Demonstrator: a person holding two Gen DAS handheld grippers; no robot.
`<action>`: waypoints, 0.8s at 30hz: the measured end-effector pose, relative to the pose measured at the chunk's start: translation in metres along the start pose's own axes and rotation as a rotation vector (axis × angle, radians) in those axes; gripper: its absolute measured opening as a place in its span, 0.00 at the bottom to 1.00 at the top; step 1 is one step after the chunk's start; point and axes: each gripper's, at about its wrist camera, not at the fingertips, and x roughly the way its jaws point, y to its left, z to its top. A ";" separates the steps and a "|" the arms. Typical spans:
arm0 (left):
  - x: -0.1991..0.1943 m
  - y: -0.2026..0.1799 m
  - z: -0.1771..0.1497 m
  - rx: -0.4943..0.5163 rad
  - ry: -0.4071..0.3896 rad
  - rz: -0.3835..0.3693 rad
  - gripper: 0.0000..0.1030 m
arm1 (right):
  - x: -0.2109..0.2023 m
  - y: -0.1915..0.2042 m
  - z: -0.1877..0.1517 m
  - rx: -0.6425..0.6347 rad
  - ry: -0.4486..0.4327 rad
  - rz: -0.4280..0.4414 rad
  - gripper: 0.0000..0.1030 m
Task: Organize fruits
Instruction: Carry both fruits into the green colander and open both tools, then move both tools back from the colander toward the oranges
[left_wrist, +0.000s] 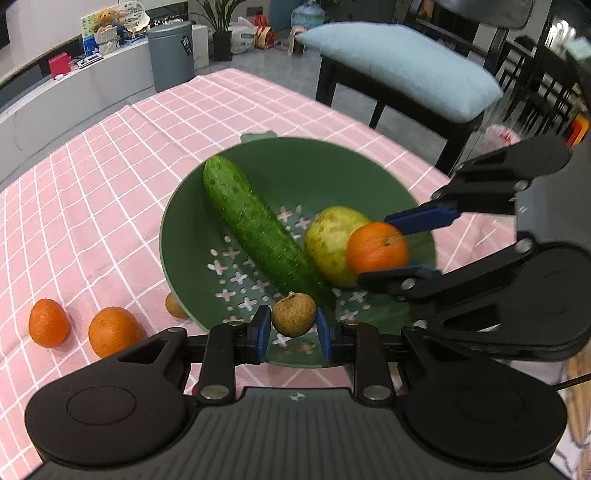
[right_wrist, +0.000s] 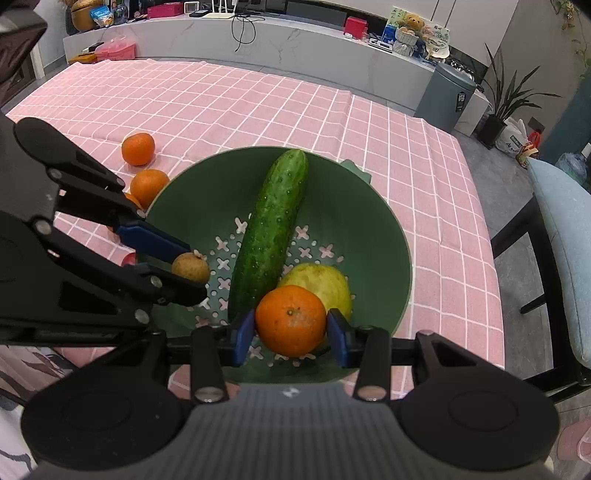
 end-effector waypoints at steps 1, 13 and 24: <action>0.002 -0.001 0.000 0.006 0.002 0.007 0.29 | 0.000 -0.001 0.000 0.003 0.002 0.004 0.39; -0.004 -0.005 -0.001 0.021 -0.018 0.049 0.46 | -0.013 -0.004 -0.001 0.014 -0.033 -0.020 0.47; -0.054 0.011 -0.007 -0.042 -0.155 0.101 0.52 | -0.048 0.004 0.001 0.052 -0.187 -0.041 0.63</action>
